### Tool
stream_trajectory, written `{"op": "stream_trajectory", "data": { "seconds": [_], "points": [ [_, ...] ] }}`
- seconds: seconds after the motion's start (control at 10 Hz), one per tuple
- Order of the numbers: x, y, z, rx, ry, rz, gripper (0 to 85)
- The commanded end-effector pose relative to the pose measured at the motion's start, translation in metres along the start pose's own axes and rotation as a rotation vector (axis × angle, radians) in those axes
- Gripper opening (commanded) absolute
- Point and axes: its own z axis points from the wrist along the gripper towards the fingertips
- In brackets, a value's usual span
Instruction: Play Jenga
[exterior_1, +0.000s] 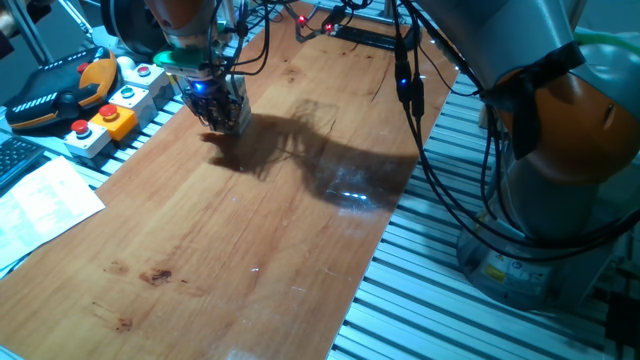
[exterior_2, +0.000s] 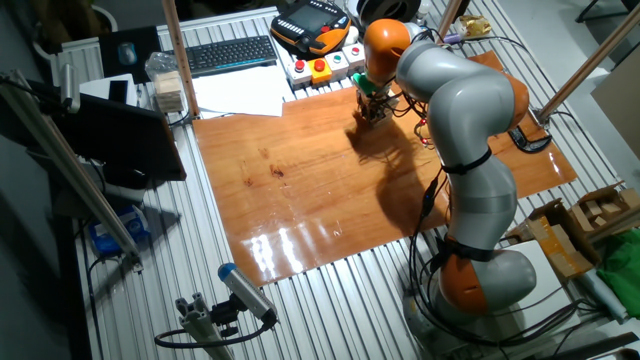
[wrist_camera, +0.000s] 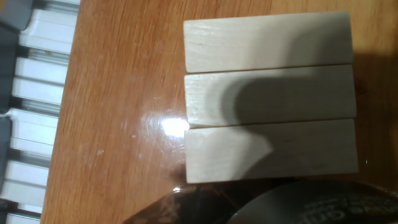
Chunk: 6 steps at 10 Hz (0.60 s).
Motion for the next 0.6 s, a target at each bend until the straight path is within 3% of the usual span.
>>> {"op": "stream_trajectory", "data": {
  "seconds": [0.0,0.5],
  "points": [
    [0.0000,0.0002,0.0003,-0.001,0.001,-0.001,22.3],
    [0.0007,0.0001,0.0002,-0.002,0.003,-0.015,1.0]
  ]
}}
